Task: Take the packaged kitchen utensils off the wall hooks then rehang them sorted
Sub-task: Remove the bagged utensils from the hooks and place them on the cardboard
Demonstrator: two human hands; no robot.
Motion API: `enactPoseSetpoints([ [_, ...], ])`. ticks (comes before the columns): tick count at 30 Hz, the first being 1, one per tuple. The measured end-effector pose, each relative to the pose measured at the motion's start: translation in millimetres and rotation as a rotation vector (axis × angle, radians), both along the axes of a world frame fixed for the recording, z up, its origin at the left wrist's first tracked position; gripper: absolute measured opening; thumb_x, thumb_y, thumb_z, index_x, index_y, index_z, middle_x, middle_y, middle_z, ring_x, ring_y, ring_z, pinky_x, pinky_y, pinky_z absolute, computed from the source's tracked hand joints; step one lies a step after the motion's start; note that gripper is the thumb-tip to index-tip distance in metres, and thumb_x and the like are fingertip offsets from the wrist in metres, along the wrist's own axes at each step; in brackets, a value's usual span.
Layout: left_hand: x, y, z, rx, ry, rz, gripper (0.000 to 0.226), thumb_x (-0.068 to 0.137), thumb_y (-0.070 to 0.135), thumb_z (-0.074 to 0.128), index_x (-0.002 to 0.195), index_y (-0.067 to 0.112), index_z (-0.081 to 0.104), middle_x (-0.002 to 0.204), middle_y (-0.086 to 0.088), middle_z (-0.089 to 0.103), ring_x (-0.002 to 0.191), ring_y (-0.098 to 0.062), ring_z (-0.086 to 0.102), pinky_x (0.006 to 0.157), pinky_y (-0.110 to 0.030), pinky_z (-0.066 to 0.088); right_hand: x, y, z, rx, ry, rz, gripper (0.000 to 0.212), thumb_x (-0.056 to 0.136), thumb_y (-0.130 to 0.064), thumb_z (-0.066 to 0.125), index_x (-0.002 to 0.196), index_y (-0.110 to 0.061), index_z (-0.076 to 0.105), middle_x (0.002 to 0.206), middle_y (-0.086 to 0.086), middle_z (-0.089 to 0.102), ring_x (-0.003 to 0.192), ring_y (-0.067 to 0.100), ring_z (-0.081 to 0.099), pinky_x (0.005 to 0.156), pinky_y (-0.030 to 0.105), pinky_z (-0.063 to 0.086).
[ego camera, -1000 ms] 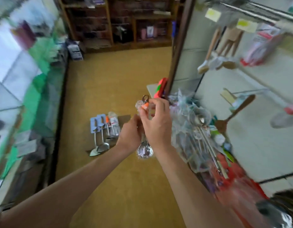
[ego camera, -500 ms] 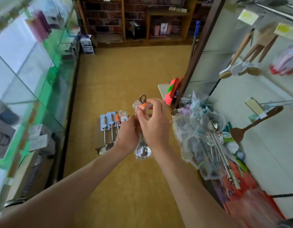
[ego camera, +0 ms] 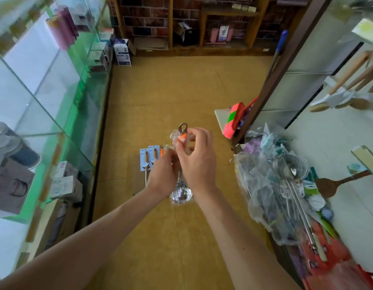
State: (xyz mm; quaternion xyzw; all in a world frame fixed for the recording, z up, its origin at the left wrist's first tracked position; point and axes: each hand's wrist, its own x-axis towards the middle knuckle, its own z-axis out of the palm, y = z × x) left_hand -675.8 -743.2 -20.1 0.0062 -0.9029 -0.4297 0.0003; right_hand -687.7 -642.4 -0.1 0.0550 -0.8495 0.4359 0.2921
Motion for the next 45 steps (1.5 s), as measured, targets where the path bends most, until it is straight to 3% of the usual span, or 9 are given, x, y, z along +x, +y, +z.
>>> enactPoseSetpoints([
  [2, -9.2, -10.5, -0.1, 0.004, -0.019, 0.004, 0.016, 0.097, 0.004, 0.044, 0.107, 0.014, 0.052, 0.087, 0.007, 0.064, 0.072, -0.010, 0.063, 0.065, -0.034, 0.054, -10.0, -10.4, -1.4, 0.004, -0.003, 0.013, 0.031, 0.090, -0.026, 0.073, 0.113, -0.011, 0.059, 0.116, -0.002, 0.056, 0.095, 0.012, 0.060, 0.071, 0.026, 0.053],
  [4, -19.0, -19.3, -2.1, 0.001, -0.018, 0.013, 0.019, 0.096, 0.002, 0.044, 0.107, 0.014, 0.052, 0.088, 0.008, 0.065, 0.074, -0.009, 0.063, 0.064, -0.028, 0.053, -20.2, -19.1, -3.3, 0.021, -0.011, 0.014, 0.032, 0.091, -0.032, 0.070, 0.114, -0.015, 0.057, 0.118, -0.006, 0.054, 0.093, 0.011, 0.060, 0.067, 0.036, 0.056],
  [6, -29.2, -26.0, -5.1, -0.011, -0.016, 0.028, 0.019, 0.094, 0.001, 0.044, 0.104, 0.014, 0.052, 0.085, 0.009, 0.064, 0.074, -0.008, 0.061, 0.059, -0.020, 0.048, -31.5, -26.5, -6.2, 0.024, -0.010, 0.012, 0.032, 0.090, -0.033, 0.070, 0.113, -0.014, 0.058, 0.117, -0.005, 0.055, 0.090, 0.009, 0.060, 0.063, 0.035, 0.056],
  [15, -82.4, -33.1, -21.3, -0.004, -0.089, 0.104, 0.017, 0.094, 0.003, 0.043, 0.103, 0.014, 0.053, 0.085, 0.004, 0.065, 0.076, -0.018, 0.063, 0.070, -0.042, 0.055, -94.9, -39.5, -31.3, -0.070, -0.025, 0.116, 0.028, 0.091, -0.020, 0.072, 0.113, -0.006, 0.060, 0.116, 0.002, 0.057, 0.099, 0.012, 0.062, 0.074, 0.029, 0.057],
  [20, -128.5, -23.7, -25.6, 0.011, -0.112, 0.159, 0.017, 0.096, 0.003, 0.044, 0.107, 0.010, 0.054, 0.085, 0.004, 0.065, 0.074, -0.014, 0.063, 0.063, -0.033, 0.051, -145.8, -32.3, -38.6, -0.062, -0.051, 0.140, 0.030, 0.089, -0.023, 0.074, 0.111, -0.008, 0.061, 0.115, 0.000, 0.057, 0.100, 0.016, 0.063, 0.073, 0.033, 0.057],
  [26, -177.9, -19.0, -44.5, 0.007, -0.123, 0.189, 0.014, 0.095, 0.006, 0.046, 0.104, 0.013, 0.054, 0.081, 0.012, 0.060, 0.074, -0.007, 0.058, 0.067, -0.031, 0.050, -201.2, -28.8, -57.2, -0.011, -0.075, 0.147, 0.031, 0.087, -0.023, 0.075, 0.110, -0.008, 0.061, 0.113, 0.001, 0.058, 0.096, 0.016, 0.064, 0.071, 0.019, 0.048],
  [31, -215.7, -29.1, -77.1, 0.031, -0.161, 0.204, 0.010, 0.097, 0.007, 0.048, 0.100, 0.014, 0.054, 0.080, 0.016, 0.057, 0.071, 0.001, 0.053, 0.057, -0.011, 0.043, -240.6, -37.9, -88.6, 0.013, -0.118, 0.138, 0.030, 0.087, -0.023, 0.075, 0.110, -0.009, 0.061, 0.112, 0.001, 0.058, 0.095, 0.016, 0.063, 0.065, 0.033, 0.057],
  [40, -287.2, -60.5, -158.6, 0.086, -0.261, 0.176, 0.009, 0.097, 0.011, 0.047, 0.093, 0.017, 0.053, 0.083, 0.008, 0.062, 0.071, -0.008, 0.057, 0.055, -0.019, 0.038, -311.2, -68.4, -165.4, 0.067, -0.232, 0.089, 0.031, 0.086, -0.025, 0.076, 0.108, -0.009, 0.061, 0.109, 0.001, 0.058, 0.089, 0.014, 0.062, 0.067, 0.021, 0.047],
  [45, -309.0, -75.7, -213.7, 0.079, -0.347, 0.171, 0.023, 0.095, 0.011, 0.048, 0.078, 0.024, 0.044, 0.081, 0.002, 0.064, 0.074, -0.018, 0.060, 0.059, -0.026, 0.043, -334.6, -83.7, -220.5, 0.092, -0.320, 0.061, 0.032, 0.087, -0.026, 0.076, 0.109, -0.009, 0.061, 0.111, 0.002, 0.058, 0.088, 0.017, 0.063, 0.068, 0.032, 0.052],
])
